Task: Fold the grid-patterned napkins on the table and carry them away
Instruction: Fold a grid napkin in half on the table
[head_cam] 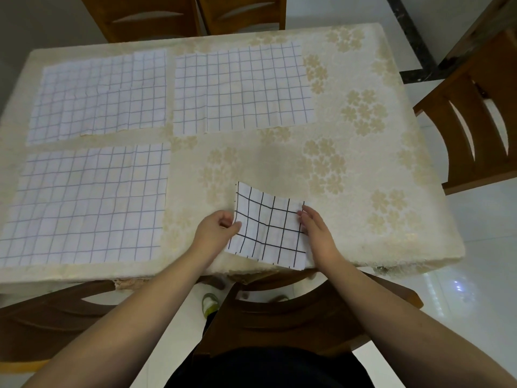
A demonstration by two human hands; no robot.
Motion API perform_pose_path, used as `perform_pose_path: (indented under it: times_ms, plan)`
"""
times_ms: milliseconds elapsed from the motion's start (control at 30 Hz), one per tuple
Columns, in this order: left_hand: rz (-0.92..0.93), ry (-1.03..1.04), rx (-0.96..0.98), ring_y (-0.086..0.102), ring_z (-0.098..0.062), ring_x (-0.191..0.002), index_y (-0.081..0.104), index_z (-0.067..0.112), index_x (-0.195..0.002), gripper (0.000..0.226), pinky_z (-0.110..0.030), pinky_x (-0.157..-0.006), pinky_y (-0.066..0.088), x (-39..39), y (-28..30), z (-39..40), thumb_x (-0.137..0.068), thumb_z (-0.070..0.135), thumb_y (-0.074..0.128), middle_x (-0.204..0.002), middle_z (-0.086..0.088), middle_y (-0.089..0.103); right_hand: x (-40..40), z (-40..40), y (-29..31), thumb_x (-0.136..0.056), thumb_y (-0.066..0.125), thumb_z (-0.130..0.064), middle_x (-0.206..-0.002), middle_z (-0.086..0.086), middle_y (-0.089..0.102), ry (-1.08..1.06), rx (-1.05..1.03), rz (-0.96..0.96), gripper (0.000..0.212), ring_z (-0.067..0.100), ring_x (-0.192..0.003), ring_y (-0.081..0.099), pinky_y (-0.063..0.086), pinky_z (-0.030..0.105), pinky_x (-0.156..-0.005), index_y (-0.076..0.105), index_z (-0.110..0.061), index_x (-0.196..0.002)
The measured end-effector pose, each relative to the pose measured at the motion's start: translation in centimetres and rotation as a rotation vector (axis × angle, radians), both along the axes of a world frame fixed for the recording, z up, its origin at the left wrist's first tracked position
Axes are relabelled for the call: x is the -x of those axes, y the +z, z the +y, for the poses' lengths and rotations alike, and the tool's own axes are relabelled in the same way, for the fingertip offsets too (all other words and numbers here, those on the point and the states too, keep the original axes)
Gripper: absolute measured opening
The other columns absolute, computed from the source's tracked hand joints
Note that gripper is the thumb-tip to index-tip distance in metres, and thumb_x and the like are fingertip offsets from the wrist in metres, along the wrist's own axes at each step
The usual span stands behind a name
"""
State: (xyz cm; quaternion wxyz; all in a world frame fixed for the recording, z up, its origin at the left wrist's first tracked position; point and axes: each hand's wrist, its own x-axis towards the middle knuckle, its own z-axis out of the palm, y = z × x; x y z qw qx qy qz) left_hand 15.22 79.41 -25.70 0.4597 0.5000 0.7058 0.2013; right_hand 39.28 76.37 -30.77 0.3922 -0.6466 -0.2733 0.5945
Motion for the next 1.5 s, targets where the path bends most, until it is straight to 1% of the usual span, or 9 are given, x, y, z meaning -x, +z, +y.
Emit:
perform_pose_path:
  times_ms: [67, 200, 433, 567, 733, 833, 967, 1067, 1500]
  plan:
    - [0.006, -0.080, -0.049, 0.053, -0.009, -0.068, 0.062, 0.012, -0.089, 0.012, -0.009, -0.058, 0.042, -1.3, 0.7, -0.1, -0.088, 0.020, 0.071, -0.079, 0.003, 0.059, -0.2, 0.3, -0.3, -0.101, 0.047, -0.033, -0.128, -0.002, 0.060, -0.087, 0.024, 0.107, 0.038, 0.016, -0.123, 0.054, 0.041, 0.034, -0.107, 0.052, -0.019, -0.135]
    - [0.030, -0.268, -0.084, 0.054, -0.004, -0.070, 0.062, 0.019, -0.092, 0.011, -0.005, -0.061, 0.042, -4.4, 1.3, -0.7, -0.087, 0.024, 0.071, -0.082, 0.006, 0.061, -1.0, 0.5, 0.3, -0.102, 0.042, -0.031, -0.121, -0.001, 0.063, -0.173, 0.050, 0.163, 0.027, 0.017, -0.119, 0.057, 0.042, 0.034, -0.104, 0.057, -0.022, -0.123]
    - [-0.068, -0.494, 0.057, 0.060, -0.011, -0.089, 0.061, 0.029, -0.110, 0.041, -0.025, -0.078, 0.052, -7.5, 0.5, -1.6, -0.077, 0.048, 0.076, -0.100, 0.008, 0.062, -3.7, 0.6, 0.6, -0.101, 0.040, -0.029, -0.120, 0.003, 0.067, -0.344, 0.010, 0.082, 0.027, 0.016, -0.116, 0.060, 0.042, 0.040, -0.107, 0.062, -0.022, -0.116]
    - [0.000, -0.474, 0.047, 0.056, -0.007, -0.086, 0.059, 0.026, -0.114, 0.031, -0.017, -0.072, 0.045, -7.2, -1.0, -1.7, -0.087, 0.040, 0.069, -0.101, 0.006, 0.059, -4.8, 1.2, 1.4, -0.102, 0.041, -0.028, -0.120, 0.001, 0.066, -0.368, 0.016, 0.007, 0.031, 0.016, -0.115, 0.059, 0.043, 0.037, -0.106, 0.060, -0.019, -0.124]
    - [0.180, -0.442, 0.044, 0.053, -0.011, -0.090, 0.056, 0.019, -0.122, 0.047, -0.023, -0.083, 0.046, -5.8, -3.6, -2.0, -0.082, 0.031, 0.076, -0.107, 0.000, 0.052, -5.0, 2.1, 1.5, -0.102, 0.039, -0.014, -0.128, -0.005, 0.058, -0.067, -0.030, -0.360, 0.043, 0.003, -0.100, 0.057, 0.042, 0.013, -0.079, 0.043, -0.021, -0.143]
    - [0.253, -0.369, 0.041, 0.052, -0.014, -0.095, 0.052, 0.016, -0.123, 0.052, -0.025, -0.088, 0.046, -5.6, -4.3, -2.1, -0.080, 0.030, 0.078, -0.115, -0.002, 0.046, -4.1, 4.1, 1.3, -0.101, 0.042, -0.015, -0.135, 0.003, 0.056, 0.202, -0.064, -0.570, 0.042, 0.018, -0.120, 0.053, 0.037, 0.021, -0.094, 0.046, -0.017, -0.143]
    - [0.309, -0.240, 0.055, 0.057, -0.018, -0.094, 0.054, 0.016, -0.113, 0.043, -0.034, -0.088, 0.051, -6.1, -4.8, -1.8, -0.080, 0.030, 0.077, -0.114, -0.003, 0.052, -2.8, 6.3, 0.7, -0.099, 0.050, -0.025, -0.127, 0.007, 0.060, 0.517, -0.091, -0.817, 0.036, 0.028, -0.117, 0.055, 0.044, 0.038, -0.097, 0.055, -0.020, -0.134]
    - [0.329, -0.232, 0.078, 0.058, -0.020, -0.095, 0.054, 0.018, -0.109, 0.038, -0.038, -0.089, 0.051, -6.5, -4.7, -1.5, -0.080, 0.029, 0.077, -0.113, -0.002, 0.051, -2.1, 7.3, 0.6, -0.094, 0.057, -0.038, -0.126, 0.005, 0.057, 0.650, -0.045, -1.012, 0.034, 0.028, -0.119, 0.049, 0.038, 0.040, -0.098, 0.058, -0.026, -0.126]
    - [0.385, -0.281, 0.126, 0.059, -0.017, -0.093, 0.057, 0.025, -0.093, 0.018, -0.033, -0.089, 0.049, -6.5, -4.8, -1.6, -0.085, 0.027, 0.073, -0.116, 0.003, 0.043, -2.2, 8.4, 1.0, -0.082, 0.071, -0.046, -0.121, 0.006, 0.054, 0.769, 0.090, -1.115, 0.039, 0.030, -0.118, 0.044, 0.034, 0.040, -0.097, 0.062, -0.025, -0.113]
